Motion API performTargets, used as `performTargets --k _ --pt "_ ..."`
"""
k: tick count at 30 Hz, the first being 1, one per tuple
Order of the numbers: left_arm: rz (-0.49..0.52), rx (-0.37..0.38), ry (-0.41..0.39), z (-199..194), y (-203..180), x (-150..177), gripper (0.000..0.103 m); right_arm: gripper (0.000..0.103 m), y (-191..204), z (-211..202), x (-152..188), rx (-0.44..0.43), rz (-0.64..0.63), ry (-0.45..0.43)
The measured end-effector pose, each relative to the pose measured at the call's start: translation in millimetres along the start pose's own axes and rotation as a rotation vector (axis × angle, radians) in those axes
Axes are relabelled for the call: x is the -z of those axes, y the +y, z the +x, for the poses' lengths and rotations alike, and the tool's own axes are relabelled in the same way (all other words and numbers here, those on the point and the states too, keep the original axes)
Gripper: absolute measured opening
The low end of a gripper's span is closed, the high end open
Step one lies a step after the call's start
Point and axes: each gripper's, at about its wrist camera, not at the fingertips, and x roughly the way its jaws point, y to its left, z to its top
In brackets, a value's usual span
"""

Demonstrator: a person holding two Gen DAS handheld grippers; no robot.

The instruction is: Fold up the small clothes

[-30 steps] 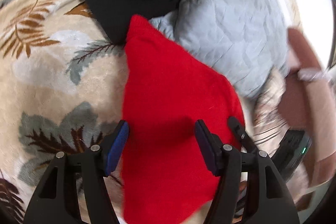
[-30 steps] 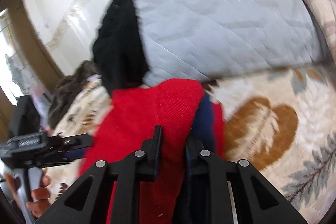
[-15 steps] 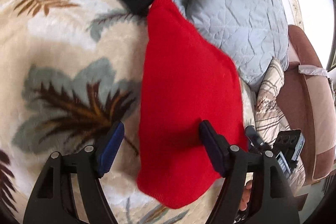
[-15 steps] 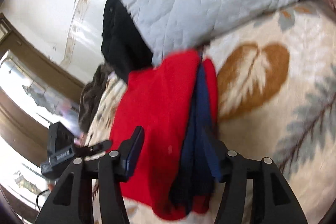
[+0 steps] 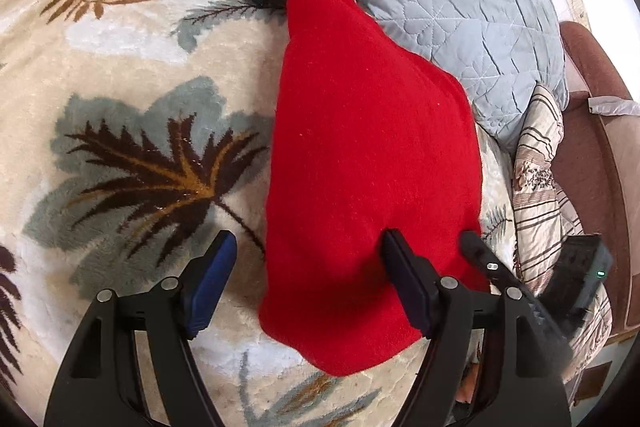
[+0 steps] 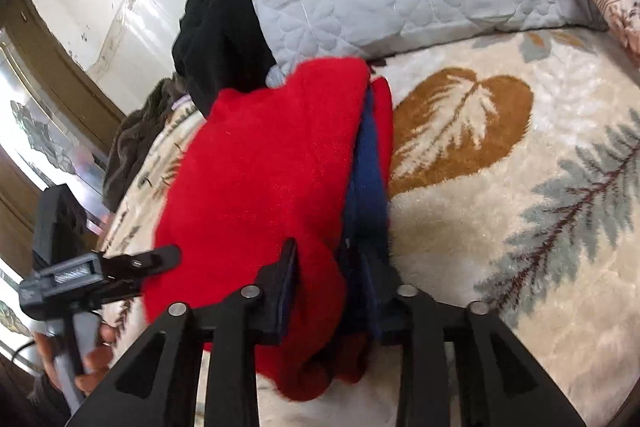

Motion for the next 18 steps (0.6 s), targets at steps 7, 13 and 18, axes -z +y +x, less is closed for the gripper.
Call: performTargets --k 7,13,18 --pt "0.077 -0.099 -0.04 -9 -13 9 0.076 0.033 23 -30 3 -0.008 -0.075 -0.118" --pt "0.123 -0.155 -0.036 -6 -17 17 0.076 0.04 9 10 27 0.169 -0.128 0.05" --pt "0.138 -0.155 -0.034 -9 -16 19 0.076 0.041 9 -2 15 0.154 -0.1 0.037"
